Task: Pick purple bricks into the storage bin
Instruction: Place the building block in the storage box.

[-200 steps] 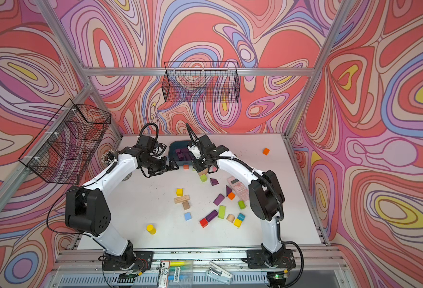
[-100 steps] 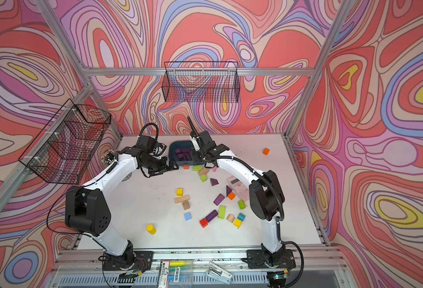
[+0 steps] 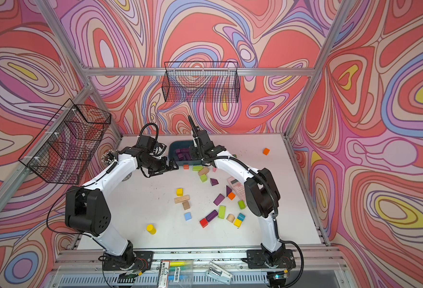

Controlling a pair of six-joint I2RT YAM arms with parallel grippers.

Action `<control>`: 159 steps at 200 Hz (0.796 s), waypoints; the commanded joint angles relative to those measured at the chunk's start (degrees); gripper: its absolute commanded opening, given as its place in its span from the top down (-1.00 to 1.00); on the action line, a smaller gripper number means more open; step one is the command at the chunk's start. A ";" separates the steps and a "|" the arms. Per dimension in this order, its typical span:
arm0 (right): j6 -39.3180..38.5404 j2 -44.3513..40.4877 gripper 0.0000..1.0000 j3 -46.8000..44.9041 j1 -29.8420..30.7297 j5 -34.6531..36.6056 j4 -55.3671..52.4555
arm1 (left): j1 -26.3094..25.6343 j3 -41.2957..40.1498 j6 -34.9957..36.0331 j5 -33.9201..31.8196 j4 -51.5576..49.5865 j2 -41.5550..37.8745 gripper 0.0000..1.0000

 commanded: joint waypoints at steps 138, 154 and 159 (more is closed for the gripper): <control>6.14 17.33 0.51 11.67 0.02 5.13 1.25 | 0.34 -0.48 0.01 -1.06 0.29 -1.97 -1.00; 5.96 18.75 0.51 13.39 -0.01 5.07 0.32 | 0.34 -0.43 0.01 -0.99 0.29 -1.92 -1.00; 5.86 19.19 0.51 13.84 0.02 5.08 0.08 | 0.34 -0.43 0.01 -0.88 0.29 -1.93 -1.00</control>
